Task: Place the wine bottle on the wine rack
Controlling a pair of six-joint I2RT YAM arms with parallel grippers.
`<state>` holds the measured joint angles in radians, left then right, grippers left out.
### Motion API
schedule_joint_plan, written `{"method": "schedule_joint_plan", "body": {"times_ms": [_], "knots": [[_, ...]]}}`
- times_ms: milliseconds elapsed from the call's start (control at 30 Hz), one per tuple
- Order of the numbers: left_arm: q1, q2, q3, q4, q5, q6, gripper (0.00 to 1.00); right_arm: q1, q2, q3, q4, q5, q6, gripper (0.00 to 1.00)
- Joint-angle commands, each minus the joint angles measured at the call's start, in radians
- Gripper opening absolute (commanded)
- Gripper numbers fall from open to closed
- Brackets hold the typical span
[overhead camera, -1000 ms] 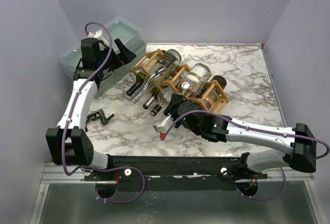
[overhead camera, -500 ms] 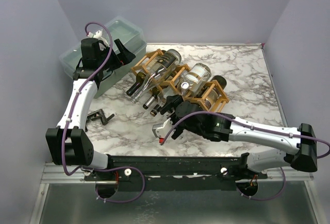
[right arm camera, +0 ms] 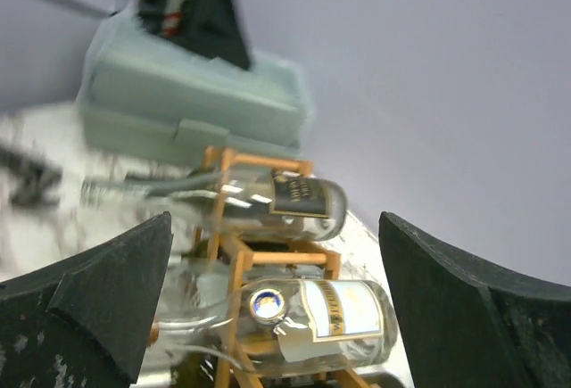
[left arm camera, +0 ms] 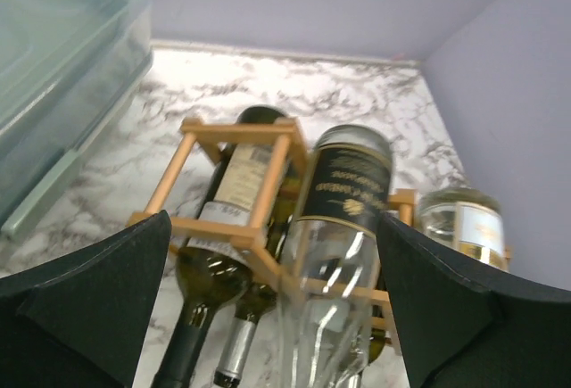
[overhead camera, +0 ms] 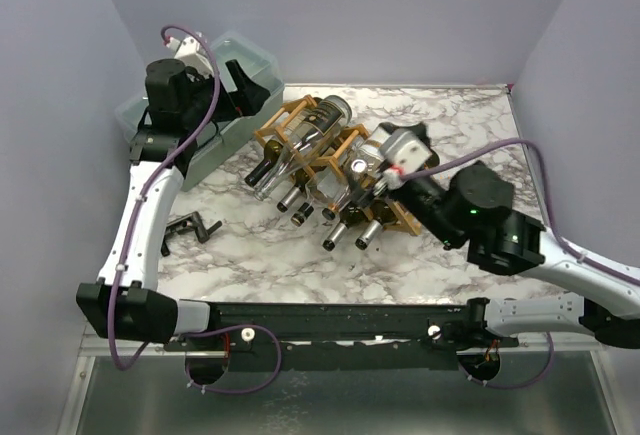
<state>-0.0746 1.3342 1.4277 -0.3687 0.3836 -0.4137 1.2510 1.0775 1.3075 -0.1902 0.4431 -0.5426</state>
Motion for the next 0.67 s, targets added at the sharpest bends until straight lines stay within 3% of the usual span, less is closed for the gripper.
{"method": "schedule_joint_plan", "body": {"times_ms": [0, 233, 633], "knots": [[-0.018, -0.106, 0.127, -0.019, 0.002, 0.026, 0.99, 0.007, -0.101, -0.002, 0.242, 0.247, 0.231, 1.0], [-0.018, -0.205, 0.252, -0.018, -0.029, 0.04, 0.99, 0.006, -0.183, 0.071, 0.373, 0.399, 0.173, 1.0], [-0.017, -0.302, 0.334, -0.011, -0.192, 0.102, 0.99, 0.006, -0.223, 0.089, 0.547, 0.46, 0.031, 1.0]]}}
